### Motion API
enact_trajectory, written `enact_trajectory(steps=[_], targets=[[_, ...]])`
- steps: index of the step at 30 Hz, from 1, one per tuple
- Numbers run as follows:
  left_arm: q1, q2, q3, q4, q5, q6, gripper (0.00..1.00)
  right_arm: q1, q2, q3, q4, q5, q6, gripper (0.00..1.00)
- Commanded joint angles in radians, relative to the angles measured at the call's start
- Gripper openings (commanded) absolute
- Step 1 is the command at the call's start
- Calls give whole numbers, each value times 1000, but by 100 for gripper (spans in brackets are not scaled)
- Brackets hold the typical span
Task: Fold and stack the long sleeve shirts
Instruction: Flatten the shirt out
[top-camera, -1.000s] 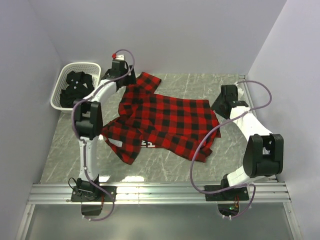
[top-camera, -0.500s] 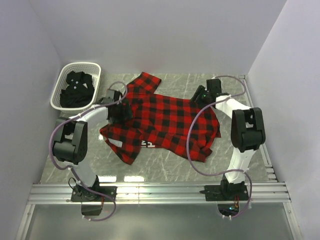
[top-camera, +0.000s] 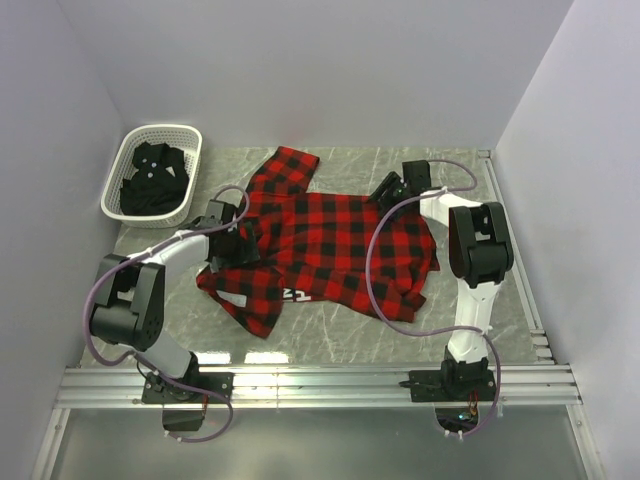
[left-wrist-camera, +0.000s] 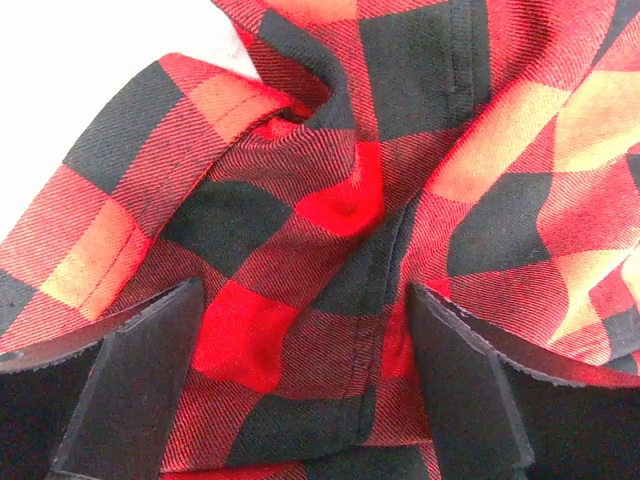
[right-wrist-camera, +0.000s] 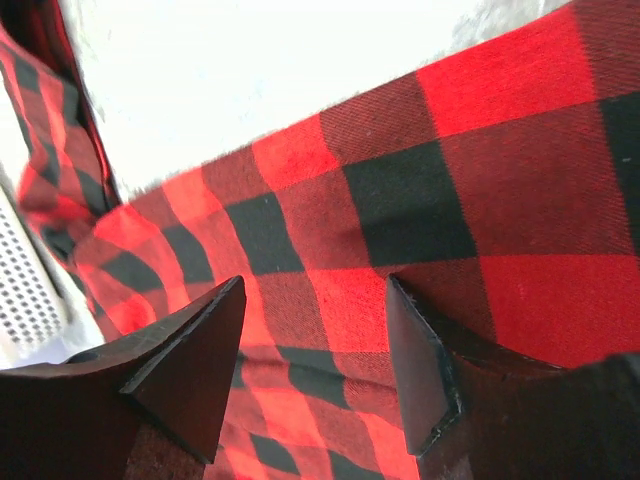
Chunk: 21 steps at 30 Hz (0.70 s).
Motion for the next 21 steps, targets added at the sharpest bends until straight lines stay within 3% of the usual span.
enact_trajectory(steps=[1, 8, 14, 21], targets=[[-3, -29, -43, -57, 1, -12, 90, -27, 39, 43, 1, 44, 59, 66], [-1, -32, 12, -89, -38, -5, 94, -59, 39, 104, -77, 108, -5, 66], [-3, -46, 199, -91, -38, 6, 99, -13, -137, 90, -169, 183, -122, 67], [-3, 54, 318, -34, -71, -8, 88, 152, -289, 18, -359, 373, -240, 65]])
